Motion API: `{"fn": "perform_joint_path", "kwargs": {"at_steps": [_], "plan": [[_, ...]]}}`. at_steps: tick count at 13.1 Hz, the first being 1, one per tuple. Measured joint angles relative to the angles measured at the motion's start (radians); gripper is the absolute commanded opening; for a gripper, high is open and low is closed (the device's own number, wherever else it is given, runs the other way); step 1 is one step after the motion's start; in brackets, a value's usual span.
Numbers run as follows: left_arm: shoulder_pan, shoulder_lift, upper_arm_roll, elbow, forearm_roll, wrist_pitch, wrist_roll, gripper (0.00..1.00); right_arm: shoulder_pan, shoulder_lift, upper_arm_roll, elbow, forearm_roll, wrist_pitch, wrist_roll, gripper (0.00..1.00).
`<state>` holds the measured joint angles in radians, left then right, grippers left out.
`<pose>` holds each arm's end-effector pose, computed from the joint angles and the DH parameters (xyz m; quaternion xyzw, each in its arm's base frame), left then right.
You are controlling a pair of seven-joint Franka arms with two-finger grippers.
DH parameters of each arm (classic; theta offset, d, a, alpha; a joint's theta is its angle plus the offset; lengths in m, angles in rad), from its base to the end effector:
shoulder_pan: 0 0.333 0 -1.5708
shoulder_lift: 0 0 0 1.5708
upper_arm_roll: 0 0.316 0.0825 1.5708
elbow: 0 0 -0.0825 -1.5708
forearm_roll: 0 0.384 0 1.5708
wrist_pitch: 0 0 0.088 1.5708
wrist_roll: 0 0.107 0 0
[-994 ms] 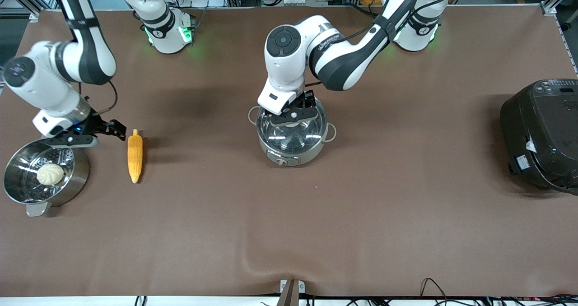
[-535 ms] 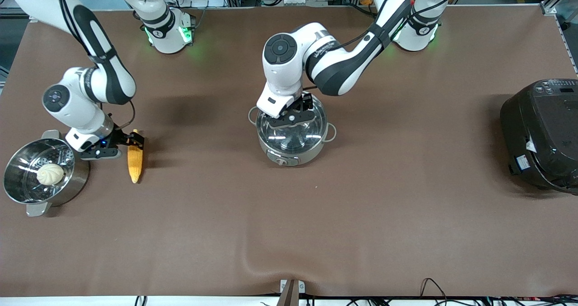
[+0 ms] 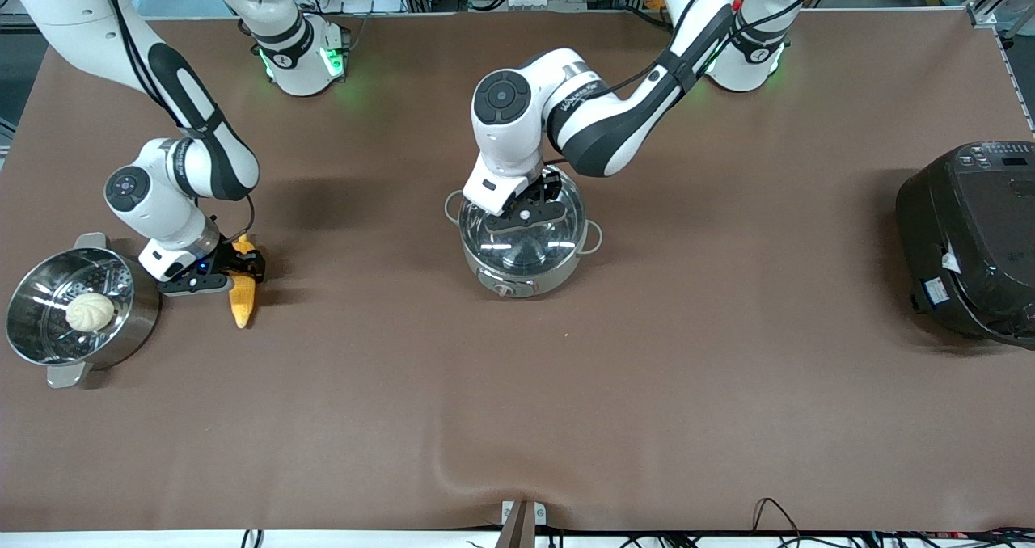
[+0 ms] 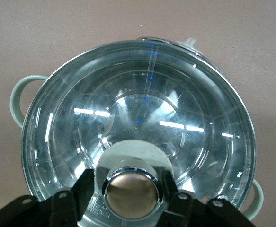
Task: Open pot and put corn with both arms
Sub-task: 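Close the right gripper on the yellow corn cob, then lift the lid with the left gripper while the right gripper carries the corn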
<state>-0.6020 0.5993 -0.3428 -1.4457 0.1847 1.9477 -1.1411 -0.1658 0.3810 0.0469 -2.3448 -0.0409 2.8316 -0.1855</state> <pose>0.4554 -0.5360 0.3482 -0.9958 -0.0860 0.0254 0.0207 0.5202 -0.0591 0.1808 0.9973 0.0502 0.0528 0.0067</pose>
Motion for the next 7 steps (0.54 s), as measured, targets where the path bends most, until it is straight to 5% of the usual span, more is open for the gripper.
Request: {"fn": "perform_joint_path", "kwargs": {"at_steps": [4,7], "plan": [[0.000,0.000,0.000,-0.001,0.000,0.012,-0.001,0.00,0.001,-0.040,0.007,0.037,0.000,-0.095,0.000,0.00],[0.012,-0.031,0.000,0.006,0.000,0.004,-0.001,0.00,0.057,-0.154,0.035,0.153,0.000,-0.416,0.024,0.00]]}}
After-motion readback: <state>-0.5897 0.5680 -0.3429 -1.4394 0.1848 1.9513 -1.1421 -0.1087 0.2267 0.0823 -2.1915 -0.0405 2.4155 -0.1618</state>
